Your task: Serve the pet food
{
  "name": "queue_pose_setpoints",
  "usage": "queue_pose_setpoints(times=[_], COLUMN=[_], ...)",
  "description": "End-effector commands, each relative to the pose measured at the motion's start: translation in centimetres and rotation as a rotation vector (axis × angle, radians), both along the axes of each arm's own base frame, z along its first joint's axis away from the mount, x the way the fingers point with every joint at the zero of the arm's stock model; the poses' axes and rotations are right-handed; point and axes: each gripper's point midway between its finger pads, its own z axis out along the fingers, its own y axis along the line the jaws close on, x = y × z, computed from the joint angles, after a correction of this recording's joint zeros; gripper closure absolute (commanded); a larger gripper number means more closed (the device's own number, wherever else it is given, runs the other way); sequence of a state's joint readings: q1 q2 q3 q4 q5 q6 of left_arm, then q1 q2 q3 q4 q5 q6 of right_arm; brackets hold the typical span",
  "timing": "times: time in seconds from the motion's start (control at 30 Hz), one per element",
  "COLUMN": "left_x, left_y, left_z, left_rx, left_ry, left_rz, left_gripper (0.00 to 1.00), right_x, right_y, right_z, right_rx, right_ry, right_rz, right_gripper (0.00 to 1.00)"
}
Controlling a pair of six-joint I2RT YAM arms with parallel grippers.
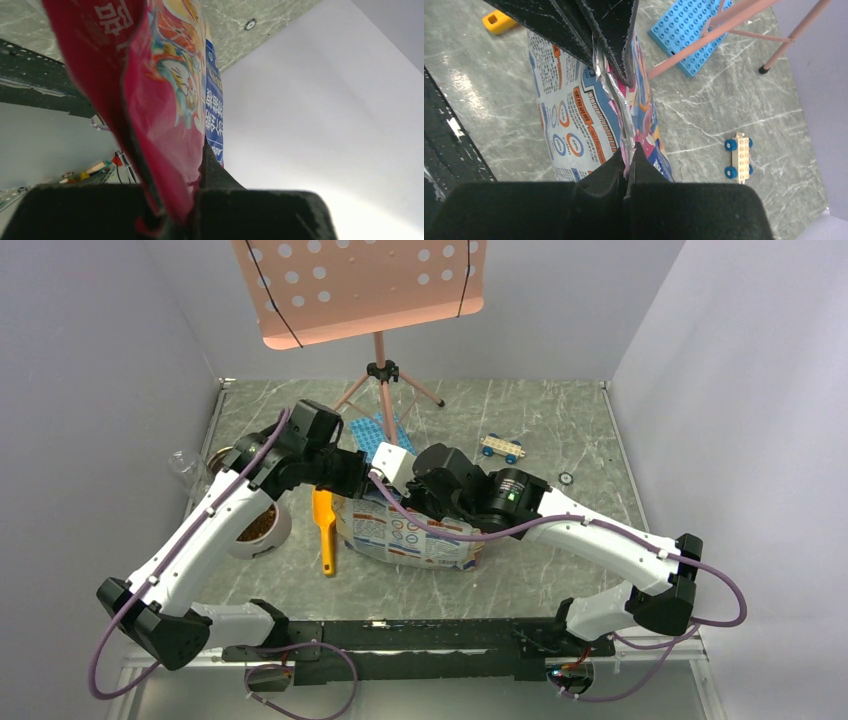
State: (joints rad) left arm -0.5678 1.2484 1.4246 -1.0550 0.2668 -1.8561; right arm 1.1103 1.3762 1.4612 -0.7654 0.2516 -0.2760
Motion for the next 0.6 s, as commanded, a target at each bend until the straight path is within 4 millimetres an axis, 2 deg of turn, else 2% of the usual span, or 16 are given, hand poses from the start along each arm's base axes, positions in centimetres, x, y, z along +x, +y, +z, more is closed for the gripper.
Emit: queue_pose_setpoints(times=[0.0, 0.03, 0.1, 0.13, 0.23, 0.33, 0.43, 0.5, 0.53, 0.57], left_x=[1.1, 1.3, 1.6, 2.2, 1.6, 1.1, 1.9, 2.2, 2.2, 2.2], left_y=[6.0, 6.3, 6.4, 6.2, 6.8, 8.7, 9.1, 8.8, 8.7, 8.7], left_z=[0.3, 0.1, -0.5, -0.5, -1.2, -0.3, 0.3, 0.0, -0.7, -1.0], left_rx=[0.17, 0.148, 0.097, 0.067, 0.097, 0.222, 0.19, 0.129, 0.117, 0.112], left_ry=[-0.033, -0.032, -0.047, -0.077, -0.042, -0.015, -0.055, -0.088, -0.074, -0.07], left_rz=[0.139, 0.144, 0.16, 0.164, 0.175, 0.189, 0.208, 0.217, 0.217, 0.214], left_gripper=[1.0, 1.0, 0.94, 1.0, 1.0, 1.0, 1.0, 0.85, 0.83, 0.89], right_x=[0.4, 0.4, 0.1, -0.1, -0.3, -0.2, -0.3, -0.3, -0.3, -0.4], right_y=[-1.9, -2.0, -2.1, -2.0, -1.8, -1.9, -2.2, -2.3, -2.4, -2.4], right_z=[5.3, 5.4, 5.7, 5.9, 6.2, 6.2, 6.1, 6.3, 6.3, 6.3], right_rx=[0.135, 0.139, 0.149, 0.158, 0.173, 0.168, 0.167, 0.174, 0.174, 0.173], right_ry=[-0.092, -0.091, -0.082, -0.078, -0.069, -0.069, -0.073, -0.077, -0.077, -0.074], right_rz=[-0.07, -0.072, -0.067, -0.063, -0.053, -0.057, -0.061, -0.064, -0.064, -0.062], right_gripper=[1.0, 1.0, 1.0, 1.0, 1.0, 1.0, 1.0, 1.0, 1.0, 1.0])
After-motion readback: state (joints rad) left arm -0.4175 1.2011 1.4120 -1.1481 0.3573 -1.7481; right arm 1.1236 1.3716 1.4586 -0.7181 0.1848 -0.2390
